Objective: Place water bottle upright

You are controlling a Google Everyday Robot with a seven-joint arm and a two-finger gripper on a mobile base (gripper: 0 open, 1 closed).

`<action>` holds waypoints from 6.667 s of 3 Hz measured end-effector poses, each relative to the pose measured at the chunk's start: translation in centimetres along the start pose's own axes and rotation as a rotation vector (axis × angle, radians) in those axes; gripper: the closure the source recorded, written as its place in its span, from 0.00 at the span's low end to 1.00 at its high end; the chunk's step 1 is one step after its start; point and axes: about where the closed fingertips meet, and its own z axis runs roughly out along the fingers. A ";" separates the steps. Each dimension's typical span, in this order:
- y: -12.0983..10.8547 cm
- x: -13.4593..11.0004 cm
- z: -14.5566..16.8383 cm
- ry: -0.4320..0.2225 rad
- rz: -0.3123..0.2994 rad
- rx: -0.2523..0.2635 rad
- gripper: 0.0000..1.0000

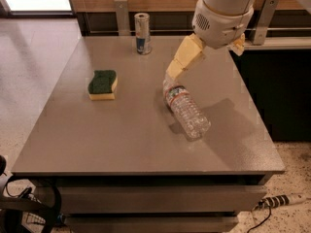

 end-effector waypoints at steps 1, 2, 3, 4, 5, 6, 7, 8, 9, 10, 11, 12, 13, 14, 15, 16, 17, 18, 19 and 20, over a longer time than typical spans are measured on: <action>0.3 -0.2 1.8 0.050 0.024 -0.020 0.00; 0.8 0.2 3.8 0.086 0.050 -0.049 0.00; 2.1 0.9 6.5 0.112 0.070 -0.089 0.00; 3.3 0.7 7.9 0.113 0.069 -0.095 0.00; 5.0 -0.2 9.9 0.127 0.064 -0.068 0.00; 5.7 -0.6 11.3 0.141 0.067 -0.058 0.00; 5.8 -0.7 11.3 0.136 0.067 -0.058 0.16; 5.8 -0.8 11.3 0.131 0.066 -0.058 0.46; 5.9 -0.8 11.4 0.128 0.066 -0.058 0.70; 5.9 -0.9 11.4 0.124 0.065 -0.058 0.93; 6.0 -0.9 11.4 0.122 0.064 -0.058 1.00; 6.0 -0.9 11.4 0.122 0.064 -0.058 1.00; 5.5 -0.8 9.6 0.076 0.049 -0.031 1.00; 5.0 -1.2 6.7 -0.019 0.015 -0.009 1.00; 4.6 -1.5 4.0 -0.142 -0.034 -0.013 1.00; 4.0 -1.7 1.2 -0.345 -0.114 -0.070 1.00; 3.8 -2.0 -0.7 -0.529 -0.191 -0.145 1.00; 4.0 -1.9 -1.9 -0.633 -0.249 -0.204 1.00; 4.3 -1.4 -2.4 -0.749 -0.322 -0.297 1.00; 4.6 -1.0 -2.2 -0.815 -0.418 -0.337 1.00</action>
Offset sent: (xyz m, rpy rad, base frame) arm -0.0173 0.0020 -0.0646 -0.0059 0.2161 -0.0778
